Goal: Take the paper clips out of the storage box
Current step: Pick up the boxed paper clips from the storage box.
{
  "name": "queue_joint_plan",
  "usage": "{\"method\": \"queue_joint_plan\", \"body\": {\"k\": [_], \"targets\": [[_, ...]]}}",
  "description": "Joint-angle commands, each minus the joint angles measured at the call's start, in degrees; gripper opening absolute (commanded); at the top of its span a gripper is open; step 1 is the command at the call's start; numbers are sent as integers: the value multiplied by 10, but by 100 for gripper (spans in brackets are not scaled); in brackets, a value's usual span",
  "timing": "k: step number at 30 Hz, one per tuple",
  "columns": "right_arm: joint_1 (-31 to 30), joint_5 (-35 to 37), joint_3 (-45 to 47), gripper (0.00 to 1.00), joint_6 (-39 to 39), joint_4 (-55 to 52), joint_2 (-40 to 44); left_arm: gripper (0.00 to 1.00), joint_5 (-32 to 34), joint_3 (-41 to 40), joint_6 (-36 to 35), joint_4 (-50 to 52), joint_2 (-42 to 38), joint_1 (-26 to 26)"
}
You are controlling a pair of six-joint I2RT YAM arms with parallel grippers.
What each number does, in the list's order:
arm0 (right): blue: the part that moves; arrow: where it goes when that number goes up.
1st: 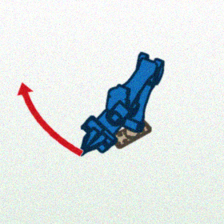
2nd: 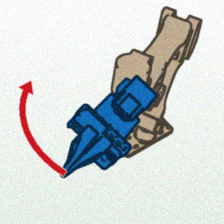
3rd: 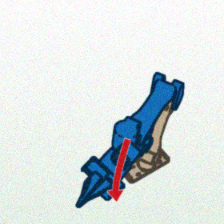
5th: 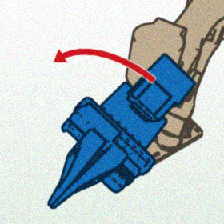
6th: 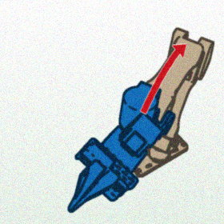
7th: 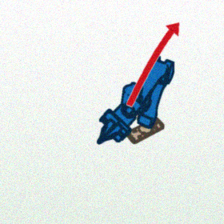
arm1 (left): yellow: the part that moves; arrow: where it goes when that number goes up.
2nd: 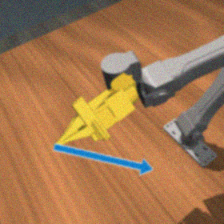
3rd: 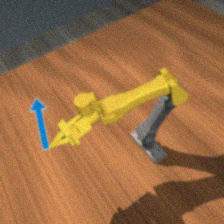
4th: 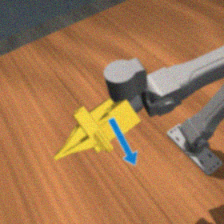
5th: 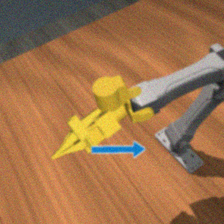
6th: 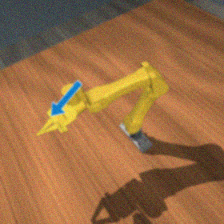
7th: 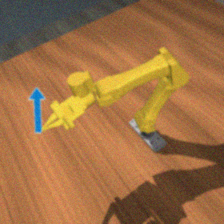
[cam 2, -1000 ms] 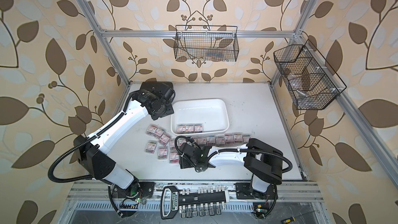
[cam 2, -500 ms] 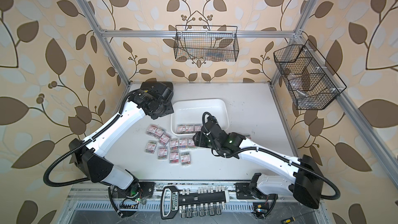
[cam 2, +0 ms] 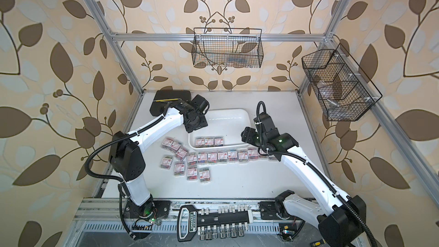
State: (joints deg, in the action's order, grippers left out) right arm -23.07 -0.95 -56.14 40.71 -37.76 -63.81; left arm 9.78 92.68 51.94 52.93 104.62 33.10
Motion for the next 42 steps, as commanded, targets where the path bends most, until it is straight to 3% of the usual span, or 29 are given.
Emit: {"method": "queue_joint_plan", "body": {"k": [1, 25, 42], "targets": [[40, -58, -35, 74, -49, -28, -15, 60, 8, 4, 40, -8, 14, 6], [111, -59, -87, 73, -87, -58, -62, 56, 37, -75, -16, -38, 40, 9], [121, -59, -68, 74, -81, -59, -42, 62, 19, -104, -69, -79, 72, 13]]}}
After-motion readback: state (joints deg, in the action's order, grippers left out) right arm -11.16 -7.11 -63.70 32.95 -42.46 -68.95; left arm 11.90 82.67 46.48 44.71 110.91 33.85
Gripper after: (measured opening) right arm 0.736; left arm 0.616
